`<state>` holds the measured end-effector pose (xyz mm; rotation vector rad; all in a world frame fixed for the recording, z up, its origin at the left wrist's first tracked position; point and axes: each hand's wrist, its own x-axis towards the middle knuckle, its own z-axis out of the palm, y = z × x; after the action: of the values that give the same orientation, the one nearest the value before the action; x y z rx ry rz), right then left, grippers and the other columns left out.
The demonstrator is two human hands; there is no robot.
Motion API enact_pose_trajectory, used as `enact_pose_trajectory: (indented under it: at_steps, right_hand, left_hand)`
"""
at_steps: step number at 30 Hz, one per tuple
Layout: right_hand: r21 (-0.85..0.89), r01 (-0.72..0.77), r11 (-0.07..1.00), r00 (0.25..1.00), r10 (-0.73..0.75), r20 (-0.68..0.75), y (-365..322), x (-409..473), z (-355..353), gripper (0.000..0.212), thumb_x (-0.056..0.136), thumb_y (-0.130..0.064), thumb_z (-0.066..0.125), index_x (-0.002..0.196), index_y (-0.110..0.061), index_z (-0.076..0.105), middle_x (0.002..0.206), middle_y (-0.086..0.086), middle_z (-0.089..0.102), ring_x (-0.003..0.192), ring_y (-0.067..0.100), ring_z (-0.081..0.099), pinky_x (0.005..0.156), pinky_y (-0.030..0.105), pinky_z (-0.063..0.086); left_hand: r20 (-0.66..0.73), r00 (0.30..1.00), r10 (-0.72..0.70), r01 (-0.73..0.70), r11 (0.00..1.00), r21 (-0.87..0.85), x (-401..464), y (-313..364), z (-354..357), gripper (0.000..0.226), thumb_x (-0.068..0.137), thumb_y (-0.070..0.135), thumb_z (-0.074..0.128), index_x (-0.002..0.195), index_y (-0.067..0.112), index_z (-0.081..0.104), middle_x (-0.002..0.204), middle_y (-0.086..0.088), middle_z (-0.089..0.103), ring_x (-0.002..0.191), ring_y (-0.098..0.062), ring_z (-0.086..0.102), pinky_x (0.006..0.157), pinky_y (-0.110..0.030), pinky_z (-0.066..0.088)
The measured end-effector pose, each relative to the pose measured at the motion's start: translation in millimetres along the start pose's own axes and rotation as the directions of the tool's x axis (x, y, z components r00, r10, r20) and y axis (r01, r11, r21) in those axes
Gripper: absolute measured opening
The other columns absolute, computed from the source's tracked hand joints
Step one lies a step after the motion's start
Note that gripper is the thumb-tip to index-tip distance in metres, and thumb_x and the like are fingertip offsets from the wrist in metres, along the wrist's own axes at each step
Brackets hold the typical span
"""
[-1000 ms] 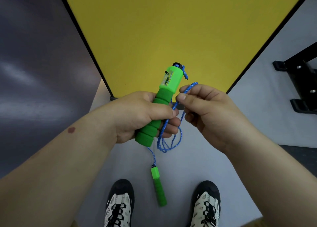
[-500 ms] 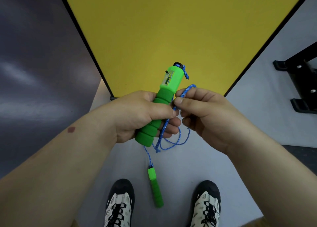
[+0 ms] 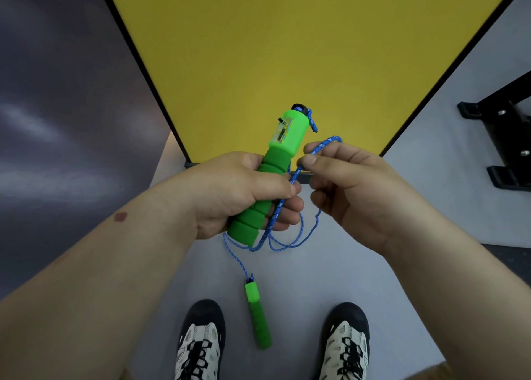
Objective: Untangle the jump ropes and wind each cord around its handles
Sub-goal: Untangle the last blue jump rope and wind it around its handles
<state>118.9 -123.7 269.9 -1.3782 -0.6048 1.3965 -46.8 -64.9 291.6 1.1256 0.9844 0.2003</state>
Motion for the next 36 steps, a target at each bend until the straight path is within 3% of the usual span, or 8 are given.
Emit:
enact_pose_trajectory:
  at_steps: [4, 10, 14, 22, 30, 33, 36]
  right_hand:
    - [-0.031, -0.017, 0.999, 0.996, 0.02, 0.086, 0.4, -3.5, 4.5, 0.009, 0.088, -0.007, 0.069, 0.089, -0.016, 0.07, 0.074, -0.002, 0.068, 0.06, 0.008, 0.053, 0.059, 0.022, 0.045]
    - [0.076, 0.069, 0.995, 0.993, -0.061, -0.101, -0.4, 1.4, -0.3, 0.008, 0.087, -0.009, 0.073, 0.092, -0.016, 0.073, 0.085, 0.005, 0.064, 0.06, 0.01, 0.054, 0.061, 0.025, 0.046]
    - [0.11, 0.096, 0.989, 0.985, -0.079, -0.155, -3.1, 2.2, -2.9, 0.007, 0.088, -0.012, 0.073, 0.092, -0.017, 0.073, 0.082, 0.002, 0.063, 0.062, 0.011, 0.053, 0.059, 0.024, 0.046]
    - [-0.024, -0.001, 1.0, 0.997, 0.003, 0.082, 0.0, -4.9, 4.9, 0.01, 0.088, -0.009, 0.07, 0.083, -0.018, 0.071, 0.076, -0.001, 0.068, 0.061, 0.008, 0.054, 0.058, 0.022, 0.045]
    - [0.089, 0.095, 0.991, 0.984, -0.08, -0.157, -3.2, 1.3, -2.5, 0.006, 0.087, -0.013, 0.074, 0.089, -0.018, 0.073, 0.088, 0.005, 0.064, 0.061, 0.011, 0.054, 0.06, 0.025, 0.047]
    - [0.074, 0.058, 0.996, 0.993, -0.051, -0.105, -3.3, -0.2, -2.0, 0.007, 0.088, -0.015, 0.073, 0.084, -0.02, 0.074, 0.086, 0.003, 0.066, 0.061, 0.01, 0.054, 0.062, 0.026, 0.046]
    - [-0.019, -0.005, 1.0, 0.999, 0.006, 0.043, -3.1, -3.9, 1.4, 0.009, 0.088, -0.012, 0.07, 0.082, -0.019, 0.071, 0.077, 0.001, 0.065, 0.061, 0.009, 0.053, 0.059, 0.022, 0.045]
  left_hand:
    - [0.02, 1.0, 0.001, -0.001, 1.0, -0.002, 0.5, 0.0, -0.8, 0.005, 0.093, 0.008, 0.064, 0.097, 0.005, 0.065, 0.081, -0.012, 0.071, 0.077, -0.026, 0.071, 0.083, -0.041, 0.061]
    - [0.002, 1.0, -0.002, 0.002, 1.0, -0.003, -0.1, -0.4, 0.5, 0.006, 0.092, 0.007, 0.064, 0.096, 0.003, 0.064, 0.081, -0.012, 0.072, 0.074, -0.024, 0.072, 0.078, -0.039, 0.062]
    - [0.005, 1.0, 0.006, -0.006, 1.0, -0.007, -0.9, 0.7, 1.5, 0.007, 0.092, 0.006, 0.064, 0.097, 0.001, 0.063, 0.079, -0.013, 0.071, 0.072, -0.025, 0.07, 0.08, -0.042, 0.06]
    - [0.014, 1.0, 0.008, -0.008, 1.0, -0.005, -1.1, 1.2, 1.5, 0.006, 0.093, 0.006, 0.064, 0.098, 0.004, 0.065, 0.078, -0.012, 0.07, 0.071, -0.023, 0.069, 0.081, -0.041, 0.06]
    - [0.018, 1.0, -0.002, 0.002, 1.0, 0.003, -2.3, 2.0, 0.7, 0.013, 0.092, 0.007, 0.065, 0.102, -0.001, 0.061, 0.083, -0.014, 0.071, 0.075, -0.025, 0.071, 0.08, -0.041, 0.061]
    - [0.016, 1.0, -0.002, 0.002, 1.0, 0.01, -3.0, 2.5, 1.5, 0.009, 0.093, 0.006, 0.064, 0.099, 0.0, 0.062, 0.081, -0.014, 0.071, 0.074, -0.025, 0.07, 0.078, -0.04, 0.061]
    - [0.014, 1.0, 0.002, -0.003, 1.0, 0.017, -3.5, 2.5, 1.7, 0.003, 0.093, 0.006, 0.064, 0.095, 0.004, 0.064, 0.081, -0.013, 0.071, 0.073, -0.023, 0.07, 0.079, -0.04, 0.06]
